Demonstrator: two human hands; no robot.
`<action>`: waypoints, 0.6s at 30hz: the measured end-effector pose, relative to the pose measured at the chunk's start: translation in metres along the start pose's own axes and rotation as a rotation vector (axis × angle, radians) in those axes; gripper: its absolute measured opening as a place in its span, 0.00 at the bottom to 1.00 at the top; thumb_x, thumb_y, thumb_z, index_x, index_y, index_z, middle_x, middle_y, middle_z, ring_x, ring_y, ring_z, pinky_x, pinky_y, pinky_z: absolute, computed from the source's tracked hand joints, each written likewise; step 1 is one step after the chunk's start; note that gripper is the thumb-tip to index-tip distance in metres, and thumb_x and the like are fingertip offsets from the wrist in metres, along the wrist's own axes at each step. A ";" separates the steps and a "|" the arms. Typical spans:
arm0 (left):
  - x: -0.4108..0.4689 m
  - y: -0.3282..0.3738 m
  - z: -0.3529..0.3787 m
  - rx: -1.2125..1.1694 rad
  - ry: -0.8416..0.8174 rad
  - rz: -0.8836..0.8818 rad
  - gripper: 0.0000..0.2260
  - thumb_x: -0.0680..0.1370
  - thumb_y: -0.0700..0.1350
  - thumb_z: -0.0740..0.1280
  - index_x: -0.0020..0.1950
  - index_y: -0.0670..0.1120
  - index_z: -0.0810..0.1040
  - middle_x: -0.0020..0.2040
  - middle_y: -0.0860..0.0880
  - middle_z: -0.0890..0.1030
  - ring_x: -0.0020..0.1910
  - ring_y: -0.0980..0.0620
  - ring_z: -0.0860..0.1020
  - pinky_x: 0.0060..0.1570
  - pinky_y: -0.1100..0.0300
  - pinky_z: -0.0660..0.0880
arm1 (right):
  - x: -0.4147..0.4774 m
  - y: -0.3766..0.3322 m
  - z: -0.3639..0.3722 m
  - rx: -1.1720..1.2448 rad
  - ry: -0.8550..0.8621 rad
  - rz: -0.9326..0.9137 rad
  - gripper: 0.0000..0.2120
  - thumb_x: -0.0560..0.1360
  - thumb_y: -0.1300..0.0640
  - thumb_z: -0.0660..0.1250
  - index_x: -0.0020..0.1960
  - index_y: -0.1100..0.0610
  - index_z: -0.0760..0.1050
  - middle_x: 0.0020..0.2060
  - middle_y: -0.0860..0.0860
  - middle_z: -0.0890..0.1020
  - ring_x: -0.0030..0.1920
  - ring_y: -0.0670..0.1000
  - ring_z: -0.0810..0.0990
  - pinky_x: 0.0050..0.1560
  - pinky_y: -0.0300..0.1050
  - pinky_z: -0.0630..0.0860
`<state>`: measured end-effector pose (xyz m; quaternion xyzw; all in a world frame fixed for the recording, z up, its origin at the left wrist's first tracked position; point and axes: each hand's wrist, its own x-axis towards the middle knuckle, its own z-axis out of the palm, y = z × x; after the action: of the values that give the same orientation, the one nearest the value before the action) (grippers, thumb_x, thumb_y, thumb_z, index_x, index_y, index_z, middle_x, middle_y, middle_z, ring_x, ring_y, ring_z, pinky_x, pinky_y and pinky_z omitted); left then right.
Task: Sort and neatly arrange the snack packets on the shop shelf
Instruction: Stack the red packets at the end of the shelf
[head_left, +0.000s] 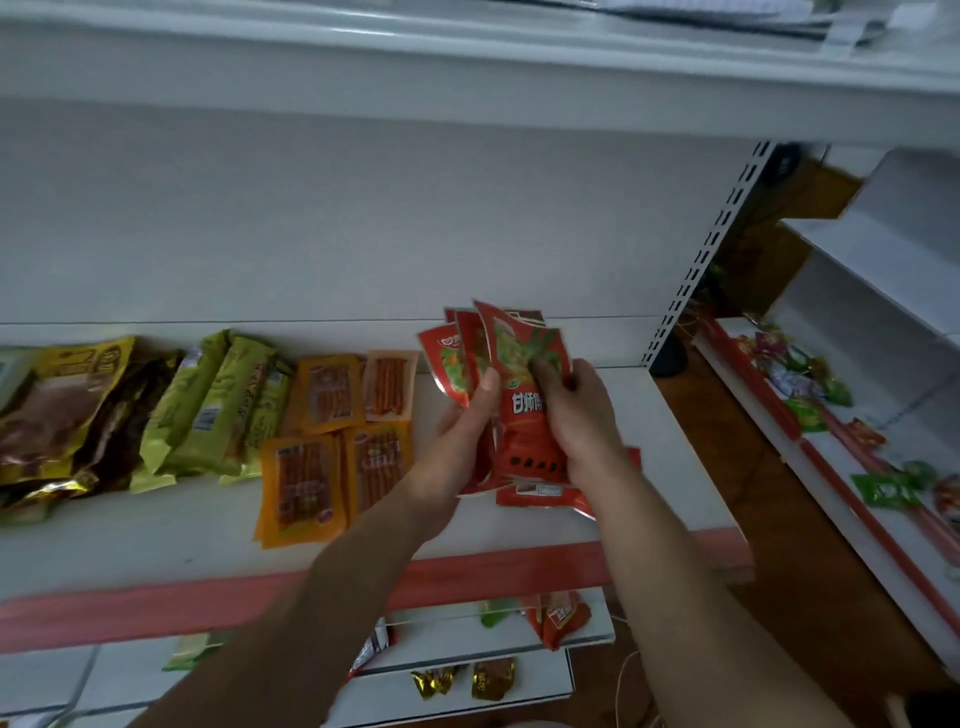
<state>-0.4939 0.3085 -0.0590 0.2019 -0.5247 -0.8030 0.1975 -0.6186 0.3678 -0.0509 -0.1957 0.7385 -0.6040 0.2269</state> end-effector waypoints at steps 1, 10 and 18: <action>-0.003 0.003 0.001 -0.004 -0.005 -0.004 0.07 0.75 0.63 0.66 0.52 0.70 0.79 0.58 0.53 0.83 0.57 0.49 0.82 0.57 0.47 0.78 | -0.002 0.000 0.006 -0.040 0.039 -0.042 0.09 0.78 0.44 0.65 0.48 0.49 0.73 0.44 0.49 0.82 0.42 0.48 0.83 0.39 0.44 0.78; -0.012 0.009 -0.031 0.046 -0.007 -0.092 0.39 0.64 0.62 0.78 0.71 0.53 0.69 0.60 0.50 0.82 0.58 0.50 0.81 0.60 0.49 0.77 | -0.014 0.006 0.034 -0.282 0.087 -0.277 0.13 0.77 0.44 0.66 0.48 0.54 0.74 0.44 0.52 0.79 0.42 0.50 0.79 0.42 0.49 0.77; -0.003 -0.003 -0.040 -0.094 0.218 0.005 0.21 0.74 0.49 0.73 0.65 0.57 0.73 0.53 0.53 0.85 0.50 0.50 0.84 0.48 0.52 0.80 | -0.014 0.001 0.038 -0.061 0.033 -0.229 0.20 0.76 0.38 0.66 0.61 0.47 0.67 0.48 0.41 0.80 0.43 0.36 0.80 0.40 0.32 0.75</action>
<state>-0.4700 0.2807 -0.0761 0.2771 -0.4626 -0.7994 0.2648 -0.5853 0.3453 -0.0573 -0.2758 0.7329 -0.6064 0.1382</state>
